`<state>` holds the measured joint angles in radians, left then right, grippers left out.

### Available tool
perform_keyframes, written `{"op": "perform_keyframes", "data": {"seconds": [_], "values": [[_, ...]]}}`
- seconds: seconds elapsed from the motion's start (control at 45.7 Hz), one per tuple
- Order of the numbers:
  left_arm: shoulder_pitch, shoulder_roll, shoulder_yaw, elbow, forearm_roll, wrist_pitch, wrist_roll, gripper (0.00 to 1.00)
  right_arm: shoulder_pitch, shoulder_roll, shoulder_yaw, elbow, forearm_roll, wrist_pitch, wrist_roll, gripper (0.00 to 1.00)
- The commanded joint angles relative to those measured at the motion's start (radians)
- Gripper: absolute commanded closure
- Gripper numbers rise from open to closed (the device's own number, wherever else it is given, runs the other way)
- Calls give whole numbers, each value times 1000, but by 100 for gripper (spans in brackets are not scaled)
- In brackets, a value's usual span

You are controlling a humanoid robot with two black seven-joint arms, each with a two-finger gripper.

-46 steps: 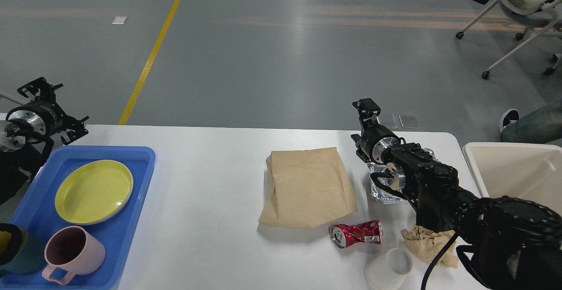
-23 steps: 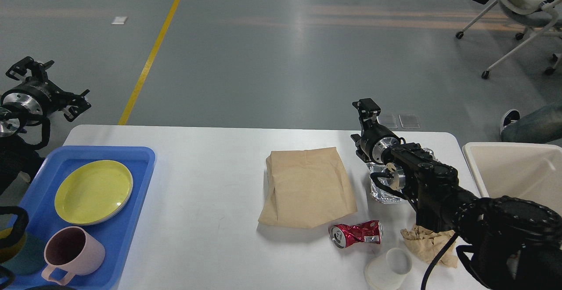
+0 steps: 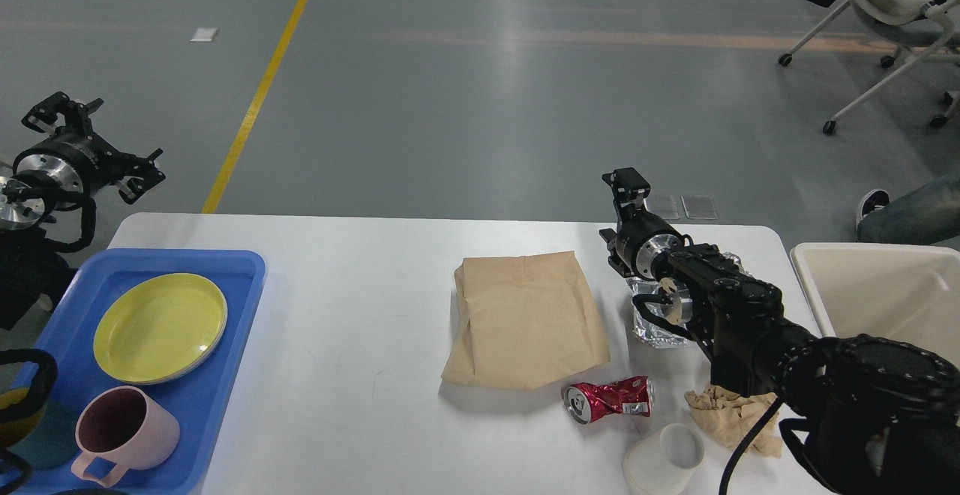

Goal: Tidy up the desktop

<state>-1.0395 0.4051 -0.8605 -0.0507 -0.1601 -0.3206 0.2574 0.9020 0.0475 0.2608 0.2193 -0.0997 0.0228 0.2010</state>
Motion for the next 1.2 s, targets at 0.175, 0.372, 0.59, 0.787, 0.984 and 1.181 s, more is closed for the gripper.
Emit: {"op": "perform_keyframes", "data": {"seconds": [0.175, 0.372, 0.59, 0.787, 0.984, 1.181], "values": [[27, -60, 8, 0, 7, 0, 2, 4, 0, 0, 0, 0, 0, -1, 2, 0], [53, -112, 8, 0, 8, 0, 0, 4, 0, 0, 0, 0, 0, 0, 0, 0], [56, -167, 8, 0, 8, 0, -15, 4, 0, 0, 0, 0, 0, 0, 0, 0], [71, -169, 8, 0, 8, -2, -67, 4, 0, 0, 0, 0, 0, 0, 0, 0], [102, -166, -6, 0, 7, -3, -81, 4, 0, 0, 0, 0, 0, 0, 0, 0], [111, -172, 1, 0, 7, -2, -202, 4, 0, 0, 0, 0, 0, 0, 0, 0]]}}
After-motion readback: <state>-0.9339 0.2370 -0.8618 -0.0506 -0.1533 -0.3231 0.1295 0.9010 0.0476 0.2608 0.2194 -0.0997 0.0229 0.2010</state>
